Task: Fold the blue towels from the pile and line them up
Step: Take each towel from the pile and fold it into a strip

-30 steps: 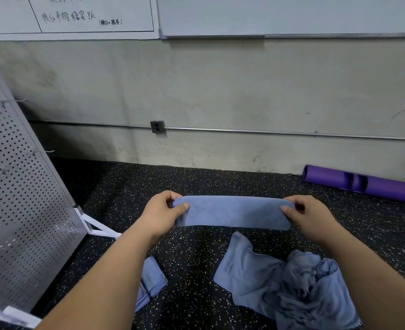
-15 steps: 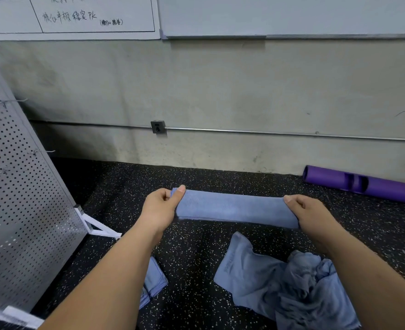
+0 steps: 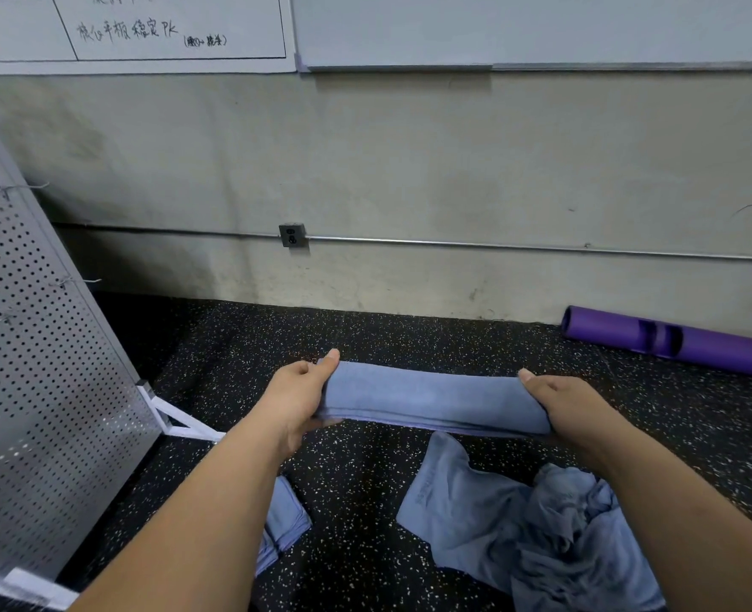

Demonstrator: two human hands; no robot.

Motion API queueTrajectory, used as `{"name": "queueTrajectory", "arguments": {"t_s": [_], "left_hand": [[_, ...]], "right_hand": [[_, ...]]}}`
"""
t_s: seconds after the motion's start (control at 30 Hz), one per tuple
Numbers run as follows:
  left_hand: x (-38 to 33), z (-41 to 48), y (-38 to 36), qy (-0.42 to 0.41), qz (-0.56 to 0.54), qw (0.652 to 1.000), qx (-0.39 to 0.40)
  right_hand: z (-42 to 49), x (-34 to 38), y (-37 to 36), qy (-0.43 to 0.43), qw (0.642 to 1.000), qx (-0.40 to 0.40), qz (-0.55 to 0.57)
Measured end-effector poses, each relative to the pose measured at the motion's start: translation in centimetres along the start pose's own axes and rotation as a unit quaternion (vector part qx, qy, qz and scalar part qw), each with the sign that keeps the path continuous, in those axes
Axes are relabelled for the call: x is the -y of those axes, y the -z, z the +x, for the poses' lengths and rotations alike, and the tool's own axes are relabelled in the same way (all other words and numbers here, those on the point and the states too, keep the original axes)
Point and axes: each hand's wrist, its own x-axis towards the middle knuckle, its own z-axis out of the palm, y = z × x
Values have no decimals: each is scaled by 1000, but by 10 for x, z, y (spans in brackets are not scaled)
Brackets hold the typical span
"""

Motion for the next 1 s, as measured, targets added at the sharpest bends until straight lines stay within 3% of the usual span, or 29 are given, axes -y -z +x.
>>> {"name": "queueTrajectory", "arguments": {"t_s": [0.13, 0.23, 0.3, 0.53, 0.73, 0.87, 1.0], "left_hand": [[0, -6, -2, 24, 3, 999, 47], [4, -4, 0, 38, 24, 995, 87], [9, 0, 4, 21, 58, 996, 71], [10, 5, 6, -94, 69, 993, -19], [17, 4, 7, -49, 72, 996, 26], [16, 2, 9, -10, 63, 996, 65], [14, 2, 12, -43, 75, 996, 37]], "right_hand": [[-12, 11, -6, -52, 996, 20, 73], [-16, 10, -4, -41, 993, 54, 96], [-17, 9, -1, -15, 995, 60, 81], [-15, 14, 0, 40, 995, -51, 80], [-10, 6, -2, -13, 995, 16, 98], [-12, 4, 2, -2, 990, 93, 107], [-14, 6, 4, 29, 996, 41, 71]]}}
